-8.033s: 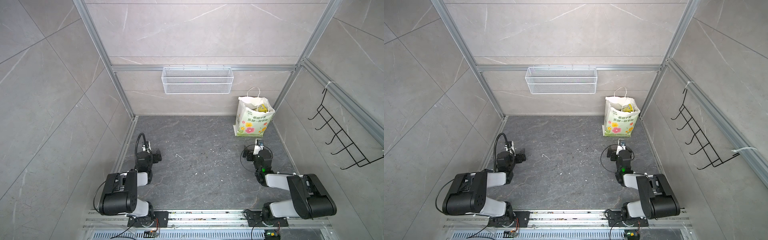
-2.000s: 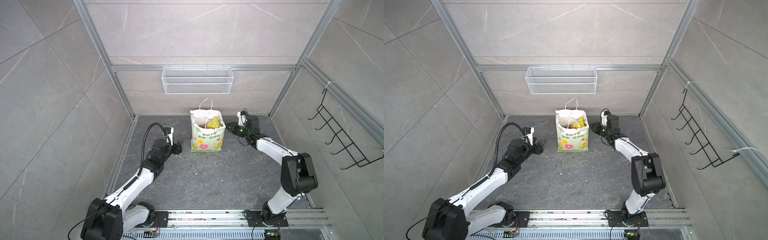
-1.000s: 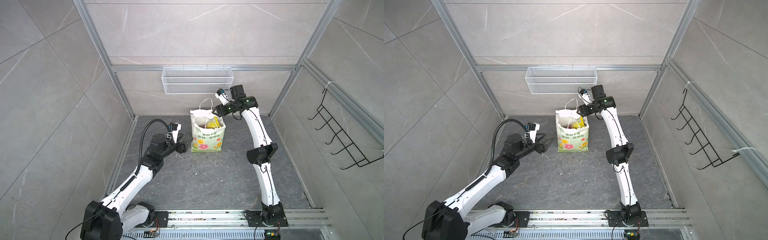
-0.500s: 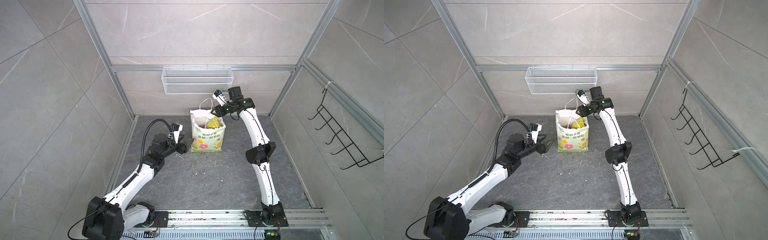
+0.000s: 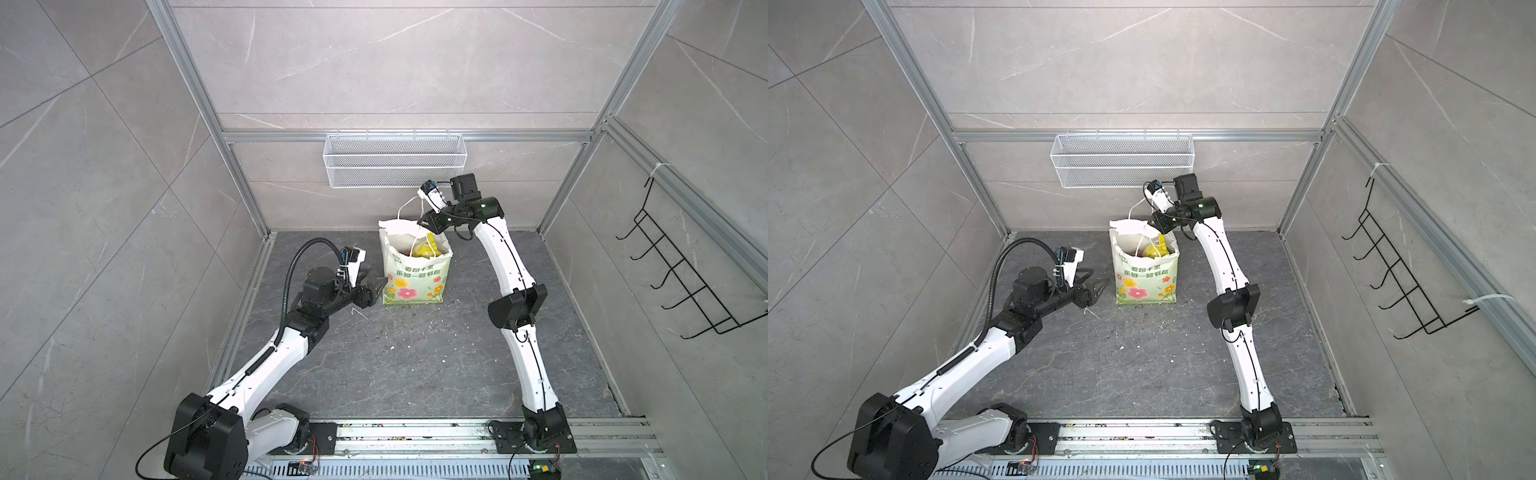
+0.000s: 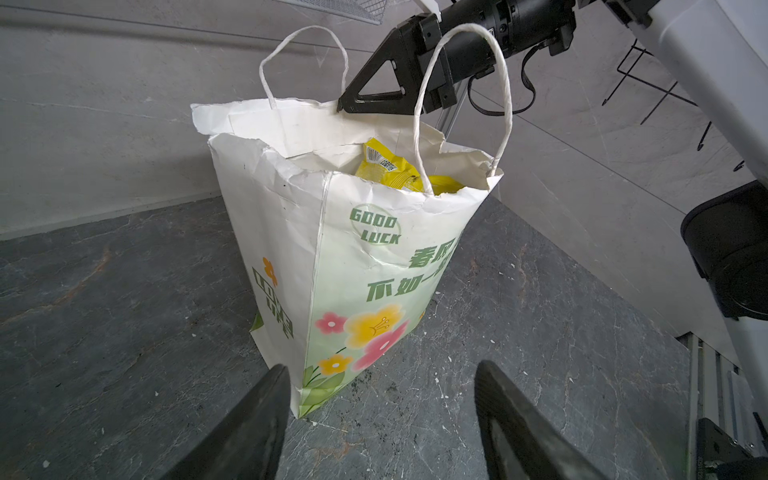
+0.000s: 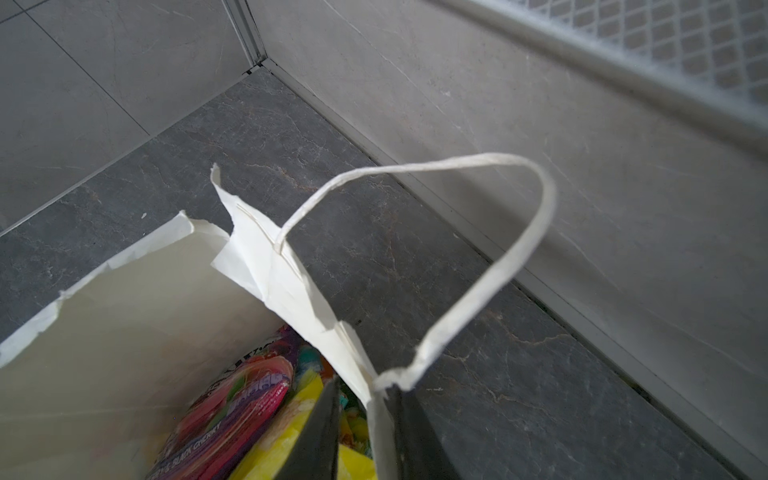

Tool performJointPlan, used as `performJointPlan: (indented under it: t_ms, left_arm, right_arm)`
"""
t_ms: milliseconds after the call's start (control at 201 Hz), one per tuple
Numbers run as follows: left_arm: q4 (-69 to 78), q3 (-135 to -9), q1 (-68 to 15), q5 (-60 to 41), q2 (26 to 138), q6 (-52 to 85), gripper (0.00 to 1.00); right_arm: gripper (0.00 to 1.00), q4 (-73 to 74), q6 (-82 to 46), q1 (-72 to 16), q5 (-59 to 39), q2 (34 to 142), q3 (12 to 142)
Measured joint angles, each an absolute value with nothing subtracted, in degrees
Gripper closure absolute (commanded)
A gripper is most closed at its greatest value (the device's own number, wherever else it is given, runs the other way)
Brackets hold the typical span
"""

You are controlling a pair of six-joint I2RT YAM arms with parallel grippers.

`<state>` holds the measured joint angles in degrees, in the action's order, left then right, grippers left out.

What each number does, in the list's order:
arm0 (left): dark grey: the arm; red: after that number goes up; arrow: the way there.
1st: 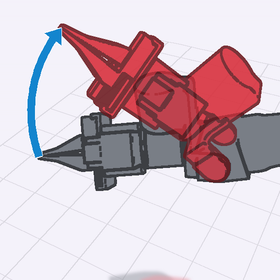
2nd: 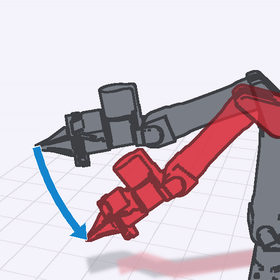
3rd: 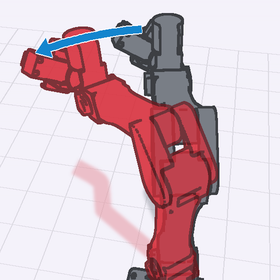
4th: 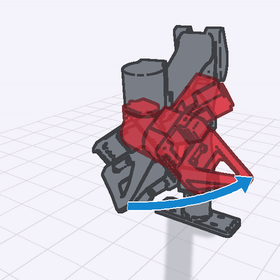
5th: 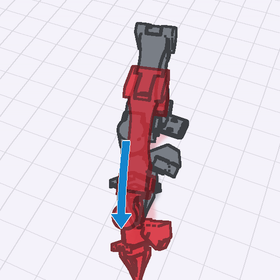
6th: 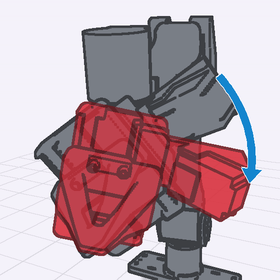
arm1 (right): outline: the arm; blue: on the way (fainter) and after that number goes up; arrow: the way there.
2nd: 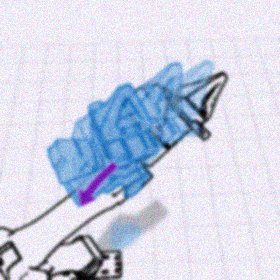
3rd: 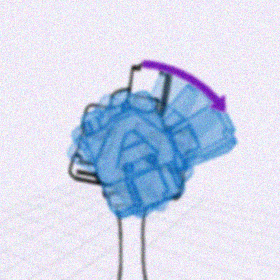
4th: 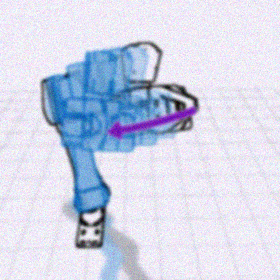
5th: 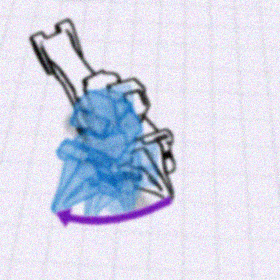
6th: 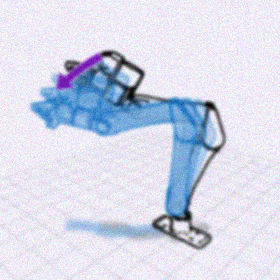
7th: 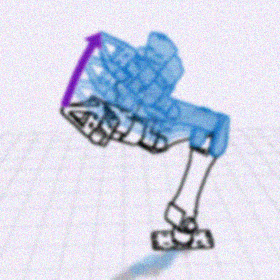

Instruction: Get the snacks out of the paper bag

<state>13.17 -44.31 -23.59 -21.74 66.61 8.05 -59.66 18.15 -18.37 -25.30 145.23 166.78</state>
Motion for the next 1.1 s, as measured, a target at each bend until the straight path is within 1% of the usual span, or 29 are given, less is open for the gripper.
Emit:
performJointPlan:
  t_ms: [75, 134, 164, 229, 274, 314, 383, 542, 597, 672, 741, 881, 1060, 1105]
  left_arm:
    - [13.08, -44.31, -23.59, -21.74, 66.61, 7.66, 0.28]
    - [13.10, -44.31, -23.59, -21.74, 66.61, 7.42, 0.28]
    - [13.15, -44.31, -23.59, -21.74, 66.61, 7.40, 0.28]
    - [13.17, -44.31, -23.59, -21.76, 66.61, 7.38, 0.28]
    - [13.17, -44.31, -23.59, -21.85, 66.61, 7.33, 0.28]
    - [13.19, -44.31, -23.59, -21.96, 66.61, 7.33, 0.28]
    - [13.21, -44.31, -23.59, -22.11, 66.61, 7.33, 0.28]
    - [13.19, -44.29, -23.59, -22.28, 66.59, 7.25, 0.28]
    - [13.26, -44.21, -23.59, -22.28, 66.57, 7.25, 0.28]
    - [13.13, -44.21, -23.59, -22.31, 66.57, 7.25, 0.28]
    - [13.17, -44.18, -23.59, -22.48, 66.57, 7.25, 0.28]
    - [13.21, -43.40, -23.59, -22.59, 66.57, 7.25, 0.28]
    - [13.17, -43.13, -23.59, -22.59, 66.41, 7.25, 0.28]
    - [13.13, -43.13, -23.59, -22.59, 66.24, 7.25, 0.28]
  right_arm:
    - [0.61, -59.53, 19.14, -18.37, -25.36, 145.23, 166.36]
    - [0.56, -59.57, 19.35, -18.37, -25.32, 145.23, 166.34]
    - [0.55, -59.57, 19.70, -18.37, -25.32, 145.23, 166.34]
    - [0.57, -59.59, 20.25, -18.37, -25.19, 145.23, 166.34]
    - [0.62, -59.66, 20.64, -18.41, -24.88, 145.23, 166.34]
    - [0.63, -59.72, 20.97, -18.41, -24.71, 145.25, 166.34]
    - [0.57, -59.72, 21.91, -18.44, -24.64, 145.25, 166.34]
    - [0.57, -59.72, 23.57, -18.50, -23.90, 145.25, 166.34]
    - [0.60, -59.72, 24.01, -18.55, -23.73, 145.25, 166.34]
    - [0.61, -59.72, 24.60, -18.61, -23.33, 145.29, 166.34]
    - [0.67, -59.70, 25.08, -18.68, -22.65, 145.40, 166.34]
    - [0.69, -59.72, 26.06, -18.74, -21.61, 145.93, 166.34]
    - [0.79, -59.86, 27.24, -18.74, -21.61, 146.12, 166.34]
    - [0.85, -60.07, 27.79, -18.74, -21.61, 146.12, 166.34]
